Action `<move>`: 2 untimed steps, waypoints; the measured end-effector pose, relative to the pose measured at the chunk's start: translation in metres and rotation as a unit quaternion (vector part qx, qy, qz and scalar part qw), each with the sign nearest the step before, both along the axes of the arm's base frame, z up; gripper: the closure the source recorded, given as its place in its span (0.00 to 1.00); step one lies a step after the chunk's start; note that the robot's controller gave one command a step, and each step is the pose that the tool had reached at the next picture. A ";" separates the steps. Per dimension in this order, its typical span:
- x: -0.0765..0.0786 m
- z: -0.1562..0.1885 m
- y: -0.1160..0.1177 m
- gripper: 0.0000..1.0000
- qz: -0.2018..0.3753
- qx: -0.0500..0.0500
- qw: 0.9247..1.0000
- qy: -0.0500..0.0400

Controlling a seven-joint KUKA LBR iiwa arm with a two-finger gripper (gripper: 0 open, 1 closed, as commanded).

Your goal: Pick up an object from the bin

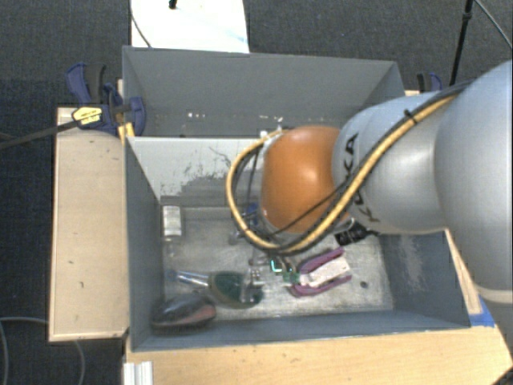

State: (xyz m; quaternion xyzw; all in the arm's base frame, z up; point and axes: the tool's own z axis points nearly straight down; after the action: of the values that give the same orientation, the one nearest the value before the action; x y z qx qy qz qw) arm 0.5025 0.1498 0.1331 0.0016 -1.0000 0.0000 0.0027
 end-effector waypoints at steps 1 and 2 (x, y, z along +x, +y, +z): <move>0.000 -0.056 0.012 0.00 0.044 0.001 0.999 0.000; -0.001 -0.054 0.011 1.00 0.041 0.001 0.999 0.000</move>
Offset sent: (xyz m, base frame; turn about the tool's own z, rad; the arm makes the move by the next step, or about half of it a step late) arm 0.0000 0.0099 -0.0562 -0.0875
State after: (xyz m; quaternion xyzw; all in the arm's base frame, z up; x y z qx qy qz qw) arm 0.5019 0.1610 0.0789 0.0428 -0.9991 -0.0011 0.0026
